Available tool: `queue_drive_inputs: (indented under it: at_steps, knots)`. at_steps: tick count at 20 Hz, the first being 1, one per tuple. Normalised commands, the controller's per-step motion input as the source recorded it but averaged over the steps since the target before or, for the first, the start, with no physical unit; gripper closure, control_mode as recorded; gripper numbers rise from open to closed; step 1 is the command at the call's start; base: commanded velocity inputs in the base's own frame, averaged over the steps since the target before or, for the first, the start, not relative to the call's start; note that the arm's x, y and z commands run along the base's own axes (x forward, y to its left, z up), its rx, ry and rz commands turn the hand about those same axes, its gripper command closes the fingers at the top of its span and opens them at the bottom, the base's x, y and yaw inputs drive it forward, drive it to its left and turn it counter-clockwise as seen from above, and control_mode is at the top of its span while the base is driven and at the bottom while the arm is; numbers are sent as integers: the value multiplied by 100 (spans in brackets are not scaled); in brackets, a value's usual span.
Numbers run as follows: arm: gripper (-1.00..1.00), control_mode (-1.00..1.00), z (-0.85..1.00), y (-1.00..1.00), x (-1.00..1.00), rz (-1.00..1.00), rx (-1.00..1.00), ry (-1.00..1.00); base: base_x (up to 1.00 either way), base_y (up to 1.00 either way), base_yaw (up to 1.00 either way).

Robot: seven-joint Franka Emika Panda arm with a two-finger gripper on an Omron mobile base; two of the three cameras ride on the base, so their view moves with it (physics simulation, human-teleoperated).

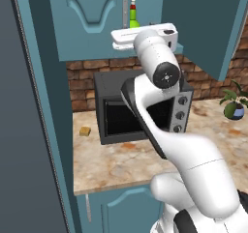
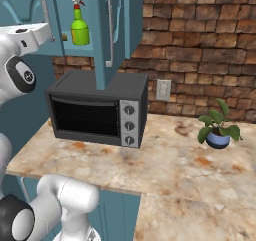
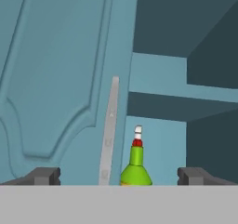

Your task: Pick the sponge and spray from the cabinet and place them on the counter.

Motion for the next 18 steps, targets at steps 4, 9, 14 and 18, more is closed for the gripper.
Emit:
queue_drive_inputs:
  at_steps: [4,9,14,18]
  knots:
    - [-100,-100,-18,0,27,1,0,-1,0,0,0]
    - [-100,-100,-6,0,25,3,0,-7,0,0,0]
    - [-100,-100,0,0,22,3,0,-13,0,0,0]
    - [-100,-100,0,1,22,0,0,-5,0,0,0]
